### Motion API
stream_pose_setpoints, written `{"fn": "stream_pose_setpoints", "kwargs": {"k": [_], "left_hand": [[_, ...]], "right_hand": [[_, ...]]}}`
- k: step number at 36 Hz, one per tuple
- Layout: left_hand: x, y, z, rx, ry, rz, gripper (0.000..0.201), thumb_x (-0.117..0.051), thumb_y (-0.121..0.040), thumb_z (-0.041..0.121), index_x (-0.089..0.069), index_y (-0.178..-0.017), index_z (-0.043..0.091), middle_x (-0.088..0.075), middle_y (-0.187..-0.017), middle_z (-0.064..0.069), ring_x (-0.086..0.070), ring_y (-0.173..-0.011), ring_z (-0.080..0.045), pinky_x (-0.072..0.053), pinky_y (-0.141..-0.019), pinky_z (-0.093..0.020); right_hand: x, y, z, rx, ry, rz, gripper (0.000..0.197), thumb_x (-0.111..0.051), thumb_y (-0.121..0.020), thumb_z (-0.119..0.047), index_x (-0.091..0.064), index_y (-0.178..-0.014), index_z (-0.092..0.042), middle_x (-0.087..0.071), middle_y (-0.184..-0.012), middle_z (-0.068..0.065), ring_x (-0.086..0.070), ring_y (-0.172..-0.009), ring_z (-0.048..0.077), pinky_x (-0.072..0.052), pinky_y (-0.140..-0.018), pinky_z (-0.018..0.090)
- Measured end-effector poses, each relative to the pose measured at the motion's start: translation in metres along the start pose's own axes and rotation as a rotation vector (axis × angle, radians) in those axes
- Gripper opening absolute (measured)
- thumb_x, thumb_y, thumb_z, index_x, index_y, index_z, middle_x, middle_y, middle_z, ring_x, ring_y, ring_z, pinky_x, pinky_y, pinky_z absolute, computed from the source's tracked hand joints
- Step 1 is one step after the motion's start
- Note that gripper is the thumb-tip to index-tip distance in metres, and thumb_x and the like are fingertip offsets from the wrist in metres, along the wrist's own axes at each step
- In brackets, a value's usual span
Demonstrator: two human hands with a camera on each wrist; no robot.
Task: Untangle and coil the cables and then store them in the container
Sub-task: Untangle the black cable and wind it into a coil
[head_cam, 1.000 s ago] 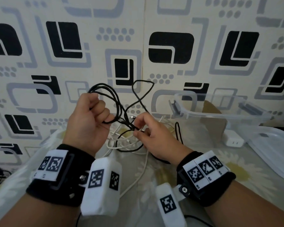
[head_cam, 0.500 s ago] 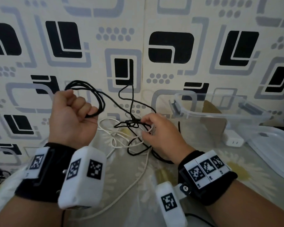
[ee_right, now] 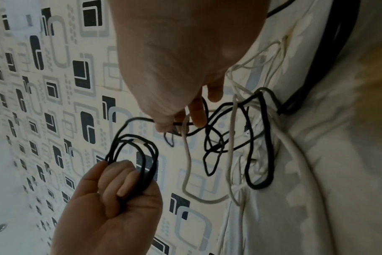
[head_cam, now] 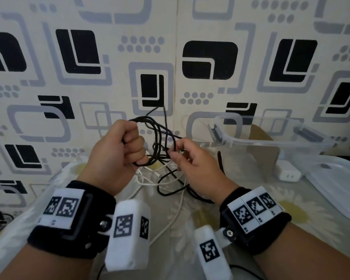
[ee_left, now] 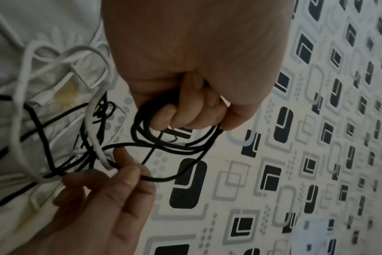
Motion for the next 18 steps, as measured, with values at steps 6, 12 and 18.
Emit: {"fn": "stream_pose_setpoints", "kwargs": {"k": [6,12,18], "left_hand": [[-0.003,0.000,-0.010,0.067,-0.177,-0.059,0.038,-0.032,-0.095,0.027,-0.028,-0.058,0.019,-0.015,-0.051,0.004,-0.014,-0.039,-0.010,-0.013,-0.048,-0.029],[-0.005,0.003,0.000,0.033,0.136,-0.145,0.034,-0.042,-0.083,0.033,-0.031,-0.053,0.022,-0.020,-0.042,0.009,-0.015,-0.033,-0.005,-0.018,-0.042,-0.023],[0.000,0.000,0.001,-0.044,0.212,-0.009,0.049,-0.036,-0.099,0.042,-0.035,-0.054,0.022,-0.020,-0.044,0.010,-0.014,-0.036,-0.006,-0.021,-0.042,-0.021]], "right_hand": [[0.006,-0.003,0.000,0.021,-0.209,0.243,0.012,-0.051,-0.099,-0.019,-0.055,-0.088,-0.018,-0.060,-0.072,-0.008,-0.049,-0.058,0.014,-0.045,-0.057,0.031],[0.004,-0.005,0.008,-0.028,-0.078,0.161,0.010,-0.059,-0.095,-0.020,-0.063,-0.086,-0.021,-0.064,-0.070,-0.004,-0.054,-0.059,0.001,-0.044,-0.059,0.016],[-0.001,-0.002,0.007,-0.035,0.029,0.067,0.016,-0.058,-0.095,-0.028,-0.060,-0.081,-0.020,-0.058,-0.070,-0.005,-0.047,-0.061,0.003,-0.040,-0.061,0.019]]}}
Point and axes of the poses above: each hand's wrist, its own y-axis away from the middle knuckle, its own x-axis out of the back of the hand, z = x × y, the point moved 2 cm from there along -y, towards the middle knuckle
